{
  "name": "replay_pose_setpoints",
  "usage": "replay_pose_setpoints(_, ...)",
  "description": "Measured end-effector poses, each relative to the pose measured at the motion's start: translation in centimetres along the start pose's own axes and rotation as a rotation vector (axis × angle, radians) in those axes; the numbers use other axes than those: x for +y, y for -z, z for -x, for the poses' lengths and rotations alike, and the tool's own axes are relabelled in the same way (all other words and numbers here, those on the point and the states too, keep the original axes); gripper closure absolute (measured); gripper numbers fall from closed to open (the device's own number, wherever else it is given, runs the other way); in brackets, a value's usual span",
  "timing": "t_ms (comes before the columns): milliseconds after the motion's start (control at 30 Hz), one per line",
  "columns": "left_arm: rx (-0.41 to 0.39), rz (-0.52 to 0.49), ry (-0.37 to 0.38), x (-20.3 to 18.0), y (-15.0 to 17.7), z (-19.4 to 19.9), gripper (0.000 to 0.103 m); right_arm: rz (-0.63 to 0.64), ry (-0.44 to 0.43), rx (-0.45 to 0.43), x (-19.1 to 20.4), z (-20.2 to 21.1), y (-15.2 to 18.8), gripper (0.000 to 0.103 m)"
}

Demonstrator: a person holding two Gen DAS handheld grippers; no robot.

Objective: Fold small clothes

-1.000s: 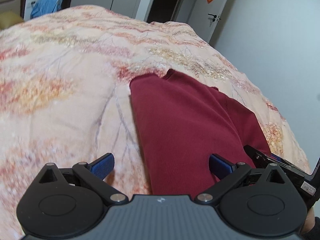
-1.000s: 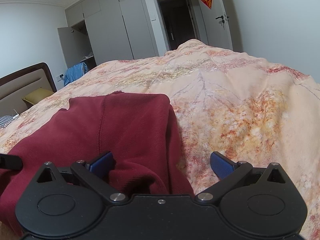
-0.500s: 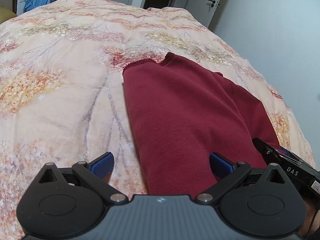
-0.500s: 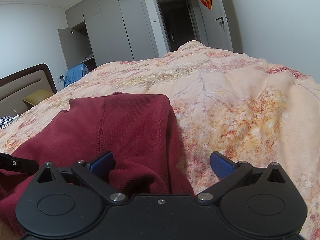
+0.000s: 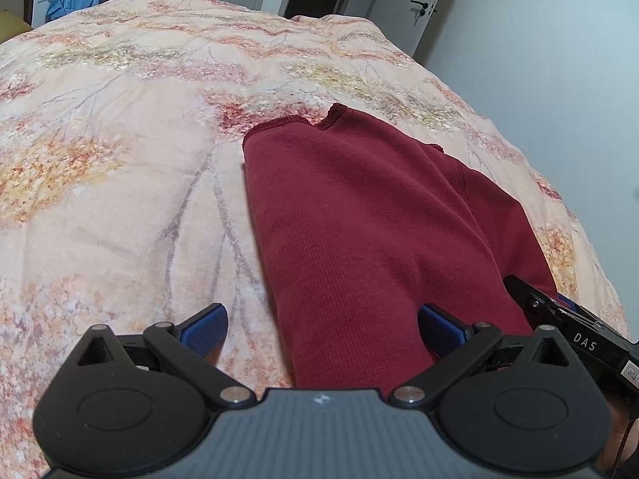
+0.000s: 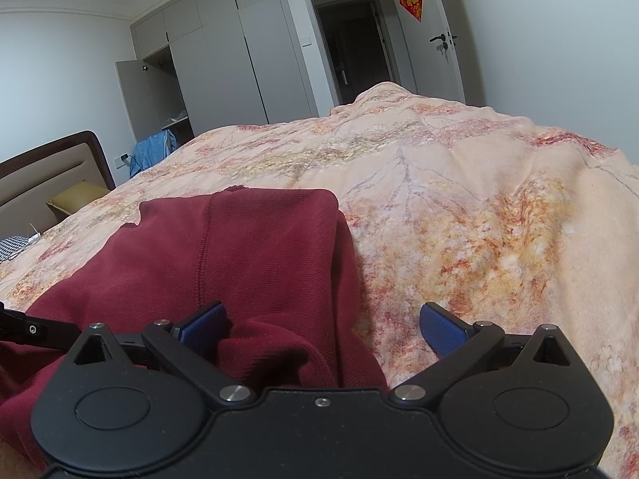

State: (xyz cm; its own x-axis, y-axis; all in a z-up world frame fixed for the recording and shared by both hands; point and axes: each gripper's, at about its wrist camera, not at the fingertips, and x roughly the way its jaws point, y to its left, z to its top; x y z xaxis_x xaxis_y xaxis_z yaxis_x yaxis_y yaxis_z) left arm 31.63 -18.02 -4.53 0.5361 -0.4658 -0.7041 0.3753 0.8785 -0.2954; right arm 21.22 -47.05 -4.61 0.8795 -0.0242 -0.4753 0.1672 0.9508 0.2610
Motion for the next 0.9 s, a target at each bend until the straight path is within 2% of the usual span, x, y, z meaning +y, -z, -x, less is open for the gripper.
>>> replay_pose_setpoints(133,0.029,0.016,0.022,0.3,-0.3,0.2,0.000,0.007,0.015,0.052,0.5,-0.3,-1.0,0.000)
replay_pose_setpoints(300,0.047,0.010,0.032,0.2,-0.6,0.3,0.000,-0.051,-0.037,0.098,0.5,-0.5,-1.9,0.001)
replay_pose_setpoints(600,0.076,0.011,0.093,1.0,-1.0,-0.3,0.000,-0.044,-0.049,0.116,2.0,0.1,-2.0,0.037)
replay_pose_setpoints(633,0.077,0.007,0.100,1.0,-1.1,-0.2,0.001,-0.035,-0.047,0.115,2.2,0.3,-2.1,0.047)
replay_pose_setpoints(667,0.077,0.002,0.108,1.0,-1.1,-0.1,0.003,-0.021,-0.039,0.112,2.4,0.4,-2.2,0.058)
replay_pose_setpoints(700,0.074,0.000,0.119,0.9,-1.1,0.0,0.005,-0.005,-0.029,0.109,2.7,0.6,-2.3,0.064)
replay_pose_setpoints(733,0.070,-0.002,0.133,0.8,-1.1,0.1,0.013,0.012,-0.026,0.104,2.9,0.8,-2.5,0.074)
replay_pose_setpoints(767,0.063,-0.004,0.150,0.8,-1.0,0.4,0.022,0.026,-0.030,0.096,3.2,1.1,-2.7,0.079)
replay_pose_setpoints(900,0.024,0.002,0.169,1.1,-1.0,1.3,0.043,0.091,-0.062,0.050,5.0,2.4,-3.5,0.082)
